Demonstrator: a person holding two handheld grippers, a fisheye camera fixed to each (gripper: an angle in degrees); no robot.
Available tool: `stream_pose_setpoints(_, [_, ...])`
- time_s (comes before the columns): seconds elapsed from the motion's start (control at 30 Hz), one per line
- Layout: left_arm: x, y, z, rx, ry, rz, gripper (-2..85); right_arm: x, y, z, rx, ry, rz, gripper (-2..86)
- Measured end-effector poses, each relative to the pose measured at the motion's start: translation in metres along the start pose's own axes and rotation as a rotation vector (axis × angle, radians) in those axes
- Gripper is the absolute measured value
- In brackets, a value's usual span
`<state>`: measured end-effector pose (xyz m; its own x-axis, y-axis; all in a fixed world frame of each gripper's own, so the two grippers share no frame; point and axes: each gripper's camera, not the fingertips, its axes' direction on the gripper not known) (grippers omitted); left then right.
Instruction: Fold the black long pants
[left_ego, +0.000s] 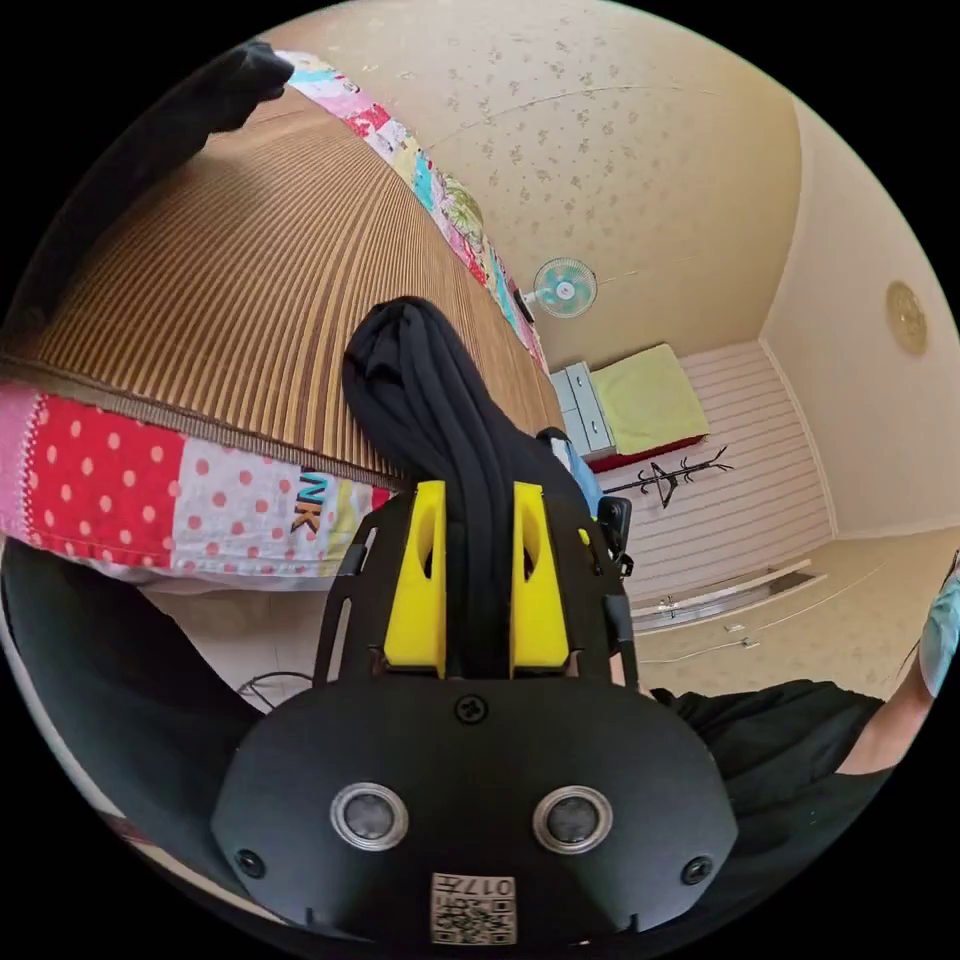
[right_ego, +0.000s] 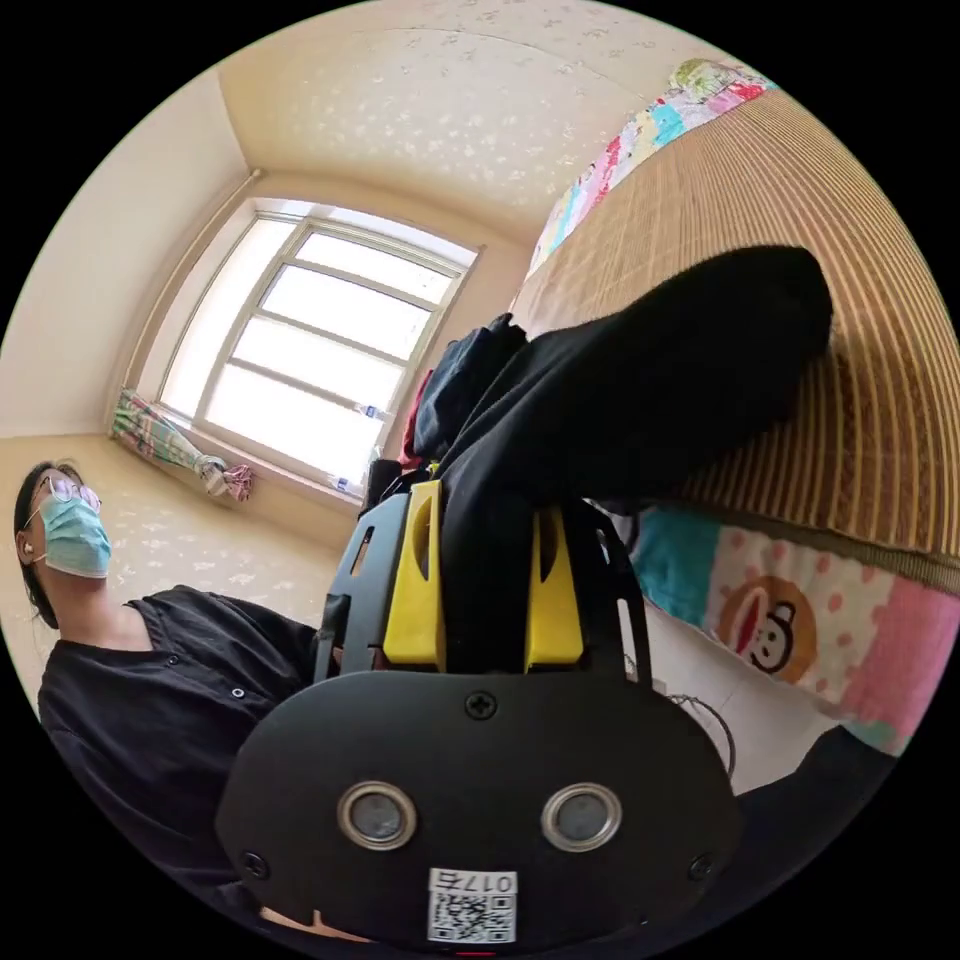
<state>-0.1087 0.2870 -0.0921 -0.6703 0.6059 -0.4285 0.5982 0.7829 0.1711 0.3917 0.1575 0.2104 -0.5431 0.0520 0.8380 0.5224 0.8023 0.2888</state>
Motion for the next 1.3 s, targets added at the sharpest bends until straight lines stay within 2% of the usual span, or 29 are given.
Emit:
stream_pose_setpoints(0.23, [0.119, -0.038, -0.191, 0.335, -0.183, 0.259, 10.0, -0.155, -0.094, 0.067, -0.027, -0.098, -0.33, 11.2])
stream_pose_setpoints(0.33, [0.147, -0.06, -0.274, 0.44, -0.29, 0.32, 10.3, -0.212, -0.132, 0.115, -0.002, -0.155, -0.45, 11.5])
stream_pose_setpoints(0.43, [0.139, -0.088, -0.331, 0.475, -0.457, 0.324, 11.3, -0.243, -0.155, 0.179, 0.063, -0.084, -0.602, 12.1])
stream_pose_setpoints(0.47, [0.129, -0.094, -0.339, 0.47, -0.5, 0.298, 11.5, -0.244, -0.158, 0.194, 0.066, -0.057, -0.609, 12.3])
stream_pose_setpoints(0.5, [0.1, -0.102, -0.354, 0.466, -0.562, 0.18, 11.7, -0.233, -0.168, 0.227, 0.033, -0.029, -0.547, 12.8])
stream_pose_setpoints(0.53, [0.068, -0.099, -0.365, 0.473, -0.591, 0.051, 11.8, -0.209, -0.176, 0.261, -0.046, 0.007, -0.411, 13.2])
stream_pose_setpoints(0.6, [0.031, -0.077, -0.372, 0.486, -0.601, -0.042, 11.7, -0.167, -0.17, 0.3, -0.165, 0.104, -0.236, 13.2])
stream_pose_setpoints(0.67, [0.011, -0.042, -0.368, 0.514, -0.615, -0.094, 11.6, -0.135, -0.145, 0.308, -0.207, 0.162, -0.199, 12.0])
stream_pose_setpoints(0.8, [0.02, 0.044, -0.323, 0.587, -0.617, -0.058, 11.6, -0.094, -0.084, 0.257, -0.228, 0.118, -0.239, 10.1])
stream_pose_setpoints(0.9, [0.043, 0.084, -0.264, 0.57, -0.558, 0.028, 11.2, -0.068, -0.05, 0.186, -0.212, 0.188, -0.27, 8.9])
stream_pose_setpoints(1.07, [0.046, 0.098, -0.143, 0.321, -0.41, 0.091, 9.3, -0.019, 0.0, 0.033, -0.105, 0.444, -0.154, 7.9])
stream_pose_setpoints(1.13, [0.038, 0.095, -0.087, 0.189, -0.377, 0.08, 8.5, 0.002, 0.027, -0.054, 0.011, 0.581, -0.025, 8.0])
stream_pose_setpoints(1.23, [0.036, 0.091, -0.03, 0.073, -0.259, 0.091, 7.9, 0.013, 0.059, -0.159, 0.22, 0.733, 0.127, 8.7])
stream_pose_setpoints(1.3, [0.044, 0.089, 0.001, 0.01, -0.254, 0.11, 7.7, 0.014, 0.072, -0.219, 0.35, 0.819, 0.217, 9.4])
